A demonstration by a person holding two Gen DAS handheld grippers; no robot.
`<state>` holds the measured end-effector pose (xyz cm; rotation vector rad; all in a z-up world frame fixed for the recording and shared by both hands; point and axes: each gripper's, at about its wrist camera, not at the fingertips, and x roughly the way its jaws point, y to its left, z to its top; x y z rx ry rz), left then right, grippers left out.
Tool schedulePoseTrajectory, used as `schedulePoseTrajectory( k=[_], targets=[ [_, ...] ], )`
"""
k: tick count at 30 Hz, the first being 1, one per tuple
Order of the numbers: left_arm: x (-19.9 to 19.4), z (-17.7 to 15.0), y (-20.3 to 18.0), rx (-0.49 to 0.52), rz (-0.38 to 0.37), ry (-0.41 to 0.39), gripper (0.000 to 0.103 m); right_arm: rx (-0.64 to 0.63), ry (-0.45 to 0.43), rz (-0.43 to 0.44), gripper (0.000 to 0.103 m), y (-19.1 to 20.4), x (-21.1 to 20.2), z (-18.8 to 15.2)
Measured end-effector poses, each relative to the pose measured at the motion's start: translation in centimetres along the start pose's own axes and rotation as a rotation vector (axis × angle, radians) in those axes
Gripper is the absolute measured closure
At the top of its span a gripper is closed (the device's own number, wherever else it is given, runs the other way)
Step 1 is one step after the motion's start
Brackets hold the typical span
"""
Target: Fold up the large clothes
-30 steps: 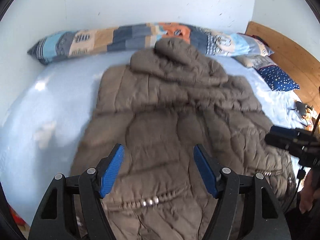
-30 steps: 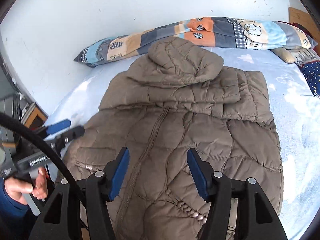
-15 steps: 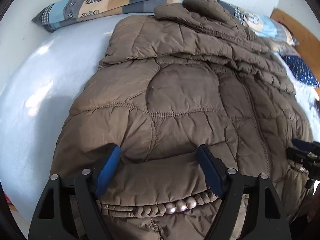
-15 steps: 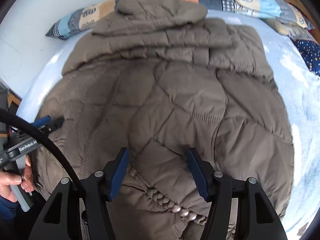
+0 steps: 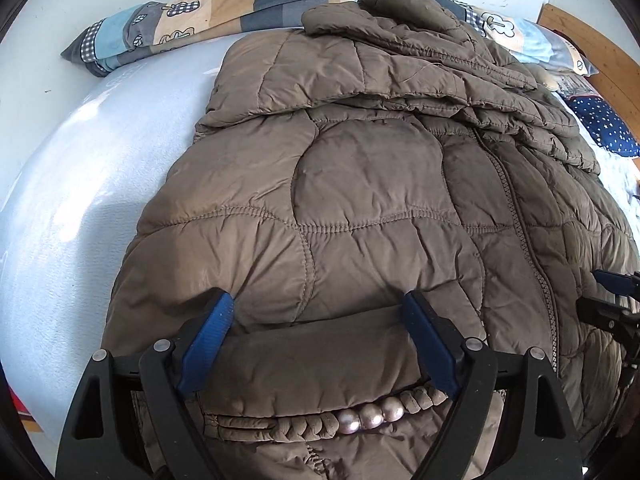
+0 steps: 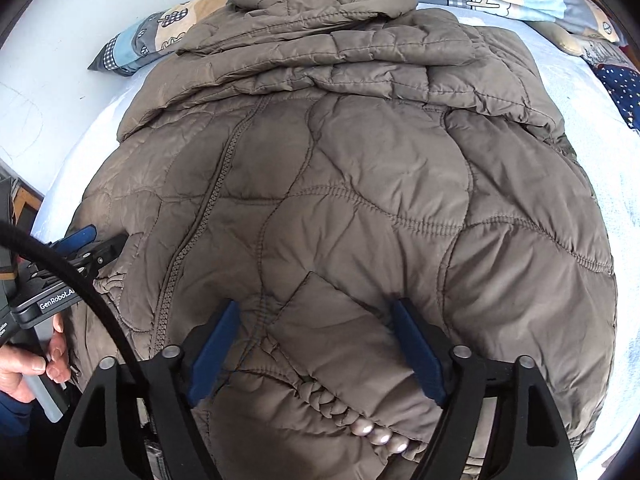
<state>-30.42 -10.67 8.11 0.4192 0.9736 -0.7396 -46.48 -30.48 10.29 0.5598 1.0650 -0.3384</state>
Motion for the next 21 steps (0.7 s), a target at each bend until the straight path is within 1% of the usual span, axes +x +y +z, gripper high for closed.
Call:
schedulePoseTrajectory(
  k=[2,4,9,16,21],
  targets=[
    [0.0,0.0,0.0,-0.002,0.004,0.002,0.016,-0.021,0.003,-0.010,0.010,0.5,0.2,-0.1],
    [0.0,0.2,0.0,-0.005,0.008,0.005,0.016,-0.034,0.005,-0.024,0.007,1.0,0.3,-0.1],
    [0.0,0.2,-0.1,-0.016,0.021,0.010,0.015,-0.014,0.014,-0.032,0.001,1.2,0.7,0.1],
    [-0.1,0.1,-0.1,-0.026,0.027,0.018,0.014,-0.010,0.049,-0.046,0.001,2.0,1.4,0.7],
    [-0.1,0.1,0.1,-0.026,0.022,0.029,0.013,0.009,0.056,-0.028,0.001,1.8,1.3,0.5]
  ],
)
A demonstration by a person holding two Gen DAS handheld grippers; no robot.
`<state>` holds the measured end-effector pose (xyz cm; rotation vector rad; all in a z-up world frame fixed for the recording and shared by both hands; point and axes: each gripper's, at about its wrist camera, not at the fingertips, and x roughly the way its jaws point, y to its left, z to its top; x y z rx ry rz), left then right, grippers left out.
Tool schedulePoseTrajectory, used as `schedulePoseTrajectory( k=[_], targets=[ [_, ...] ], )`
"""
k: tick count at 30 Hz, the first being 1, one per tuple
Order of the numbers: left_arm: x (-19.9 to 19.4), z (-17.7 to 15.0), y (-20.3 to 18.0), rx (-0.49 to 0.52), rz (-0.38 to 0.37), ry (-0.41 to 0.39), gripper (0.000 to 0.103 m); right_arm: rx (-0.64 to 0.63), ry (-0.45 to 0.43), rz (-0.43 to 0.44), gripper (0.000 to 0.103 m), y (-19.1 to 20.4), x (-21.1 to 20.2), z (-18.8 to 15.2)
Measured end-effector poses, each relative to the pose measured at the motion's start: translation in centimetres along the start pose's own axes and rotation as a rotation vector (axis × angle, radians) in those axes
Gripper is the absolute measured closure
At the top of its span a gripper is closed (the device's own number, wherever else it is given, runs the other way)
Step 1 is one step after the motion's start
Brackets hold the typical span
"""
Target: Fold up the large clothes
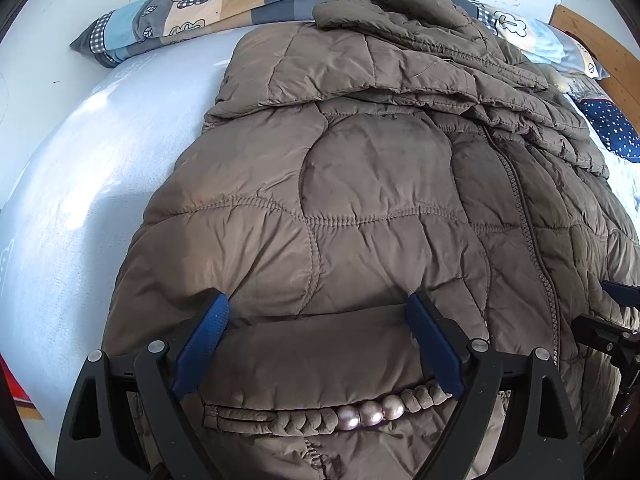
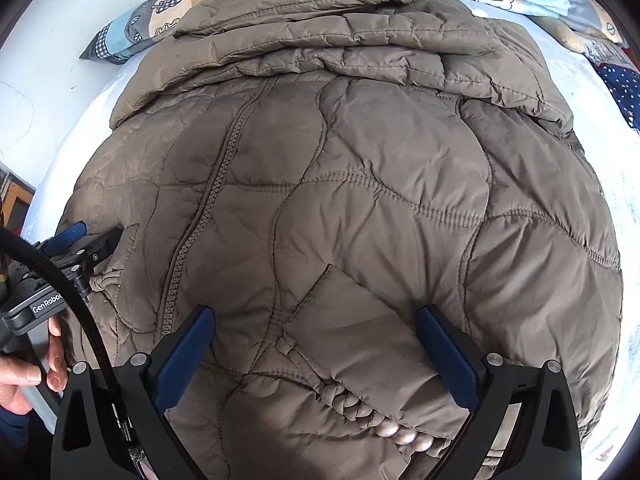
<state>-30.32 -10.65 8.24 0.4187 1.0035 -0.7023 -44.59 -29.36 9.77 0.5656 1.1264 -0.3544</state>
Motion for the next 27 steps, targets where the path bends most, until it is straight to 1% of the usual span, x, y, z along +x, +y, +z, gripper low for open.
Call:
schedulePoseTrajectory(
  k=[4,10,15,16,19,21,24,25,27],
  targets=[
    [0.0,0.0,0.1,0.002,-0.004,0.004,0.013,-0.025,0.010,-0.005,0.001,-0.7,-0.7,-1.0],
    [-0.3,-0.3,0.0,0.018,0.000,-0.004,0.013,-0.056,0.004,0.002,0.001,-0.6,-1.5,-2.0],
    [-0.7,-0.7,0.2,0.039,-0.013,-0.011,0.013,-0.092,-0.033,-0.003,0.012,-0.7,-2.9,-3.1],
    [-0.8,-0.8,0.2,0.045,-0.016,-0.013,0.013,-0.097,-0.046,-0.016,0.014,-0.9,-3.3,-3.4],
    [-1.2,-1.2,0.3,0.071,-0.026,-0.026,0.013,-0.120,-0.082,-0.044,0.015,-1.0,-4.7,-4.4],
    [-1.4,-1.6,0.4,0.093,-0.032,-0.044,0.013,-0.163,-0.118,-0.109,0.015,-0.6,-5.6,-5.4],
    [-1.7,-2.1,0.3,0.120,-0.029,-0.069,0.013,-0.228,-0.169,-0.247,0.015,0.7,-6.6,-6.7],
    [-1.7,-2.2,0.3,0.125,-0.029,-0.078,0.013,-0.243,-0.181,-0.274,0.015,1.0,-6.7,-7.2],
    [-1.6,-2.5,0.4,0.132,-0.032,-0.102,0.012,-0.256,-0.195,-0.303,0.015,1.1,-7.1,-8.2]
  ],
)
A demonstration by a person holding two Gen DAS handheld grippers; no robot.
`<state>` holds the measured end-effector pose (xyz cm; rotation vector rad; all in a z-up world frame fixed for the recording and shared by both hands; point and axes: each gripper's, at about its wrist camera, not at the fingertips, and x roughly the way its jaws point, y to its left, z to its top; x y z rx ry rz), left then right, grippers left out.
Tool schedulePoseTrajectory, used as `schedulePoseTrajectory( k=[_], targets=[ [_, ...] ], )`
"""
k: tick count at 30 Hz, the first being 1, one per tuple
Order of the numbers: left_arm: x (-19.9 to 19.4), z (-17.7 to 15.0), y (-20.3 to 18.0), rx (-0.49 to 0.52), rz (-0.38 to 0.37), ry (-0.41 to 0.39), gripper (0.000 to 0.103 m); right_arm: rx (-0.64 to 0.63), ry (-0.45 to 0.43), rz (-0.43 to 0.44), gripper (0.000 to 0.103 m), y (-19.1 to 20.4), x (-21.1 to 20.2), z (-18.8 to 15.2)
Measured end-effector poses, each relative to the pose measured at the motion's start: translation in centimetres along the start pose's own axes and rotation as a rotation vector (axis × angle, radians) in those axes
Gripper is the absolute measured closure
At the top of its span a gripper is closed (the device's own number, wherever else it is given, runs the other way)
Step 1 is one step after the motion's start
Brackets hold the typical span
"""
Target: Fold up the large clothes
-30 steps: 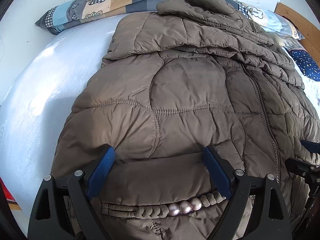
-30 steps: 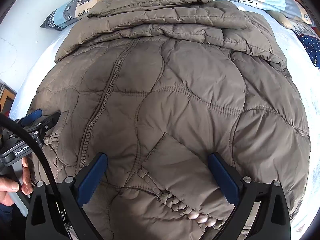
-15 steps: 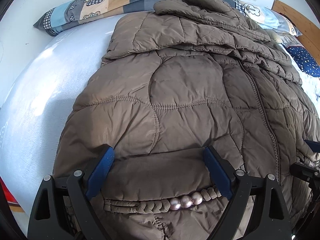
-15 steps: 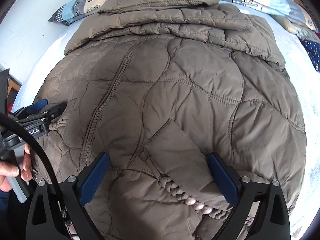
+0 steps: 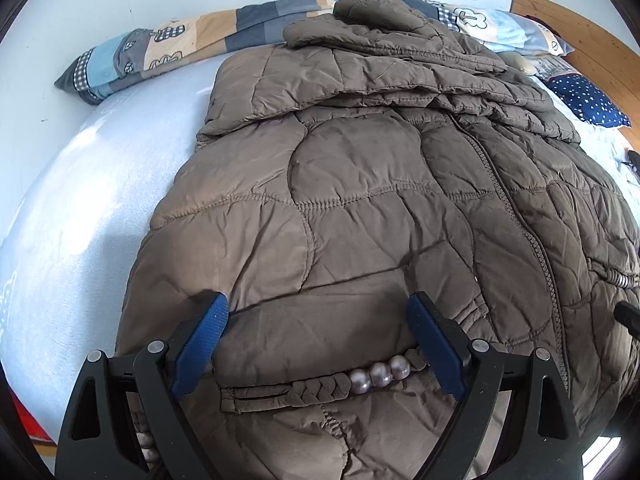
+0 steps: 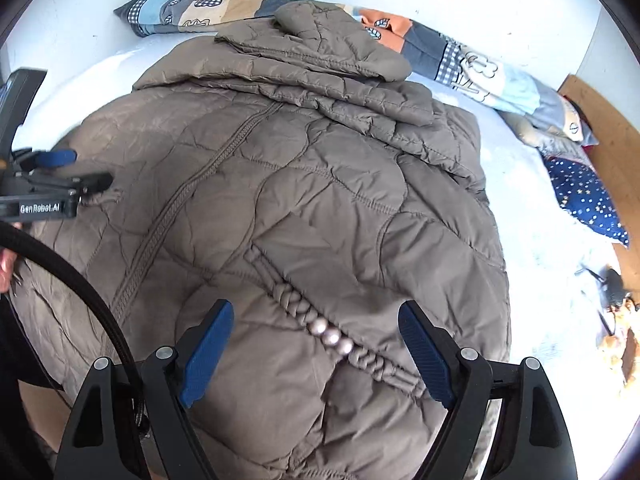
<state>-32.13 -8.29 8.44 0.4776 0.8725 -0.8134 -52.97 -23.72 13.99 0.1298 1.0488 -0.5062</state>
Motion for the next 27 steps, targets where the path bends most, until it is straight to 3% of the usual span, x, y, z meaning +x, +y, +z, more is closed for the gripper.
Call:
schedulePoseTrajectory(
  k=[12,19,27],
  targets=[
    [-0.4,-1.1,0.1,0.033,0.006,-0.072,0.011,-0.007,0.008,-0.008,0.015,2.0,-1.0,-2.8],
    [-1.1,-2.0,1.2,-0.043,-0.008,-0.054,0.011,-0.006,0.036,-0.011,0.015,2.4,-0.6,-3.4],
    [-1.5,-2.5,1.3,-0.053,-0.004,-0.059,0.011,-0.012,0.062,-0.014,0.014,2.5,0.2,-3.4]
  ],
)
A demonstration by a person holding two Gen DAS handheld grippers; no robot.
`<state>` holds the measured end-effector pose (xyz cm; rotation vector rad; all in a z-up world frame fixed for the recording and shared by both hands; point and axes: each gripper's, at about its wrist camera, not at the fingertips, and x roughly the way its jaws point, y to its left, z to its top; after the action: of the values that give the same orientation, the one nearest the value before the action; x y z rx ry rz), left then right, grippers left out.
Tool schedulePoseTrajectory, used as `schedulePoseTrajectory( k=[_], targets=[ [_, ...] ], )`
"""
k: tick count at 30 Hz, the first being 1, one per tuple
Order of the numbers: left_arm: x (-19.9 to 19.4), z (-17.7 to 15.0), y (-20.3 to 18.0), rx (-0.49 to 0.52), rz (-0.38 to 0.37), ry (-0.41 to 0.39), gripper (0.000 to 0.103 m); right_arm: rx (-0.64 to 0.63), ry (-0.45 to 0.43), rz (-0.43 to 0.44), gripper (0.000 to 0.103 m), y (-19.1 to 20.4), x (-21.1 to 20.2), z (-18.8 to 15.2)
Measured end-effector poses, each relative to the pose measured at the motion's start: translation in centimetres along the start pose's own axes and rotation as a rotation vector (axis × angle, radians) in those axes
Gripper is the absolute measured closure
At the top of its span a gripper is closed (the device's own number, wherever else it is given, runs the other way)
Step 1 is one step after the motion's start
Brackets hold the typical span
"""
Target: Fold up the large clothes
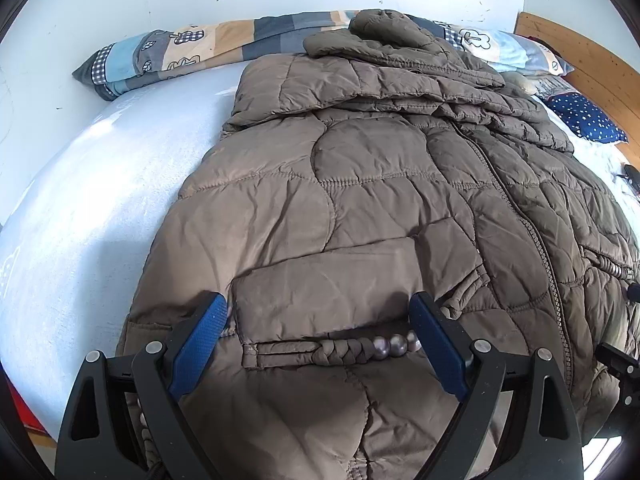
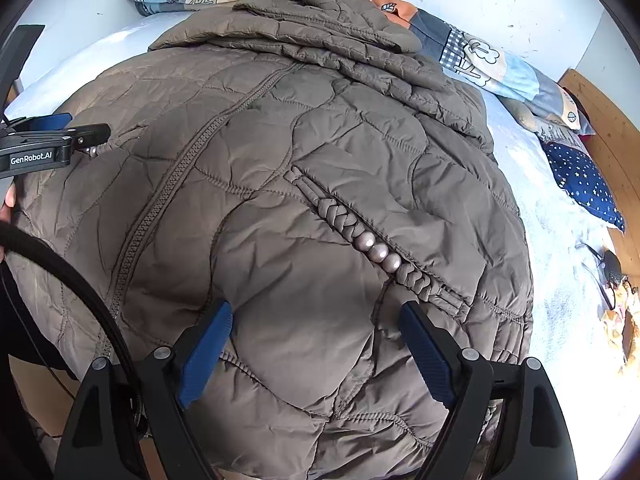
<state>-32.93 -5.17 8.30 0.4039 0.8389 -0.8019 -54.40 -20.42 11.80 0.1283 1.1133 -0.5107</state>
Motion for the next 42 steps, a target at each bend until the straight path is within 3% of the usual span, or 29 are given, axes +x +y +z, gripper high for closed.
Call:
schedulePoseTrajectory(
  k=[13,20,24,27,30,32,36,42],
  targets=[
    [-1.3,-0.4,1.3,-0.052,-0.021,0.032,0.011,0.010,0.020,0.018,0.010,-0.2,0.6,-0.2],
    [-2.7,-2.8,3.5,-0.112,-0.016,0.148,0.011,0.076,0.068,0.094,0.010,-1.5,0.9,-0.9],
    [-4.3,-2.5,4.7,-0.151,-0.067,0.133,0.011,0.122,0.059,0.143,0.010,-2.4,0.1,-1.0],
    [-5.3,-2.7,6.0,-0.170,-0.049,0.125,0.011,0.192,0.039,0.193,0.010,-3.9,-0.8,-1.3],
    [-5.3,-3.2,8.0,-0.232,-0.032,0.154,0.011,0.259,0.045,0.216,0.010,-5.3,-1.1,-1.8],
    [-4.4,-3.8,9.5,-0.287,-0.016,0.215,0.011,0.299,0.071,0.228,0.010,-6.0,-0.6,-2.1],
    [-3.7,-4.6,11.7,-0.428,-0.095,0.286,0.012,0.311,0.096,0.230,0.010,-6.3,-0.4,-2.3],
    [-3.7,-4.9,12.9,-0.493,-0.152,0.332,0.012,0.432,0.051,0.265,0.011,-9.9,-2.7,-3.3]
  ],
)
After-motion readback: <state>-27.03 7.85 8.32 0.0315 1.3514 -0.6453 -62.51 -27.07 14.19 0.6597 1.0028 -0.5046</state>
